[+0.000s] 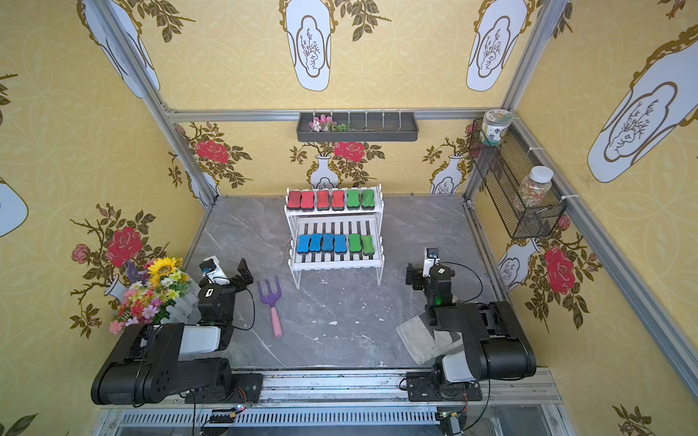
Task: Remove the whiteboard erasers from the shelf
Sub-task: Pick up the whiteboard eraser from the shelf.
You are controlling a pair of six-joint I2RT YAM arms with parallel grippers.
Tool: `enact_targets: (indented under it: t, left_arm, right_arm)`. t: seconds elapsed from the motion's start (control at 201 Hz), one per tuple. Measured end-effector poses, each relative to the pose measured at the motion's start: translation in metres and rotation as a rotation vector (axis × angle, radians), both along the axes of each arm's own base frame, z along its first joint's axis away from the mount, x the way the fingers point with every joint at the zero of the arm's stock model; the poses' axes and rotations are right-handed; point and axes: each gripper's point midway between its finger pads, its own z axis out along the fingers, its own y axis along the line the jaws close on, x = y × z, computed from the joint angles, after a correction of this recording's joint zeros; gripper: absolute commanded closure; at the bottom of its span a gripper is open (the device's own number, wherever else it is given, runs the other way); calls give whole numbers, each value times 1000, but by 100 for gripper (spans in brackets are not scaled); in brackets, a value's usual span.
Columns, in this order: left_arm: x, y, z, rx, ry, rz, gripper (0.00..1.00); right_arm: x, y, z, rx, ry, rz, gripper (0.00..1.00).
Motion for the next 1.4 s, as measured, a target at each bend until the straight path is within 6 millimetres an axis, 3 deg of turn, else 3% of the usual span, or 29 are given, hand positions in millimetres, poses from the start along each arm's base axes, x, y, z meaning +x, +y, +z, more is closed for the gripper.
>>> enact_targets:
  t: [1.075, 1.185, 1.399]
  left_arm:
    - [0, 0, 0, 1, -1, 0, 1]
    - [-3, 6, 17, 0, -48, 34, 0]
    - [-7, 22, 63, -33, -145, 139, 1]
  right_arm:
    - [1, -5, 1, 16, -3, -3, 3]
    - [0, -4, 8, 5, -15, -19, 3]
    - [7, 2, 47, -26, -48, -70, 3]
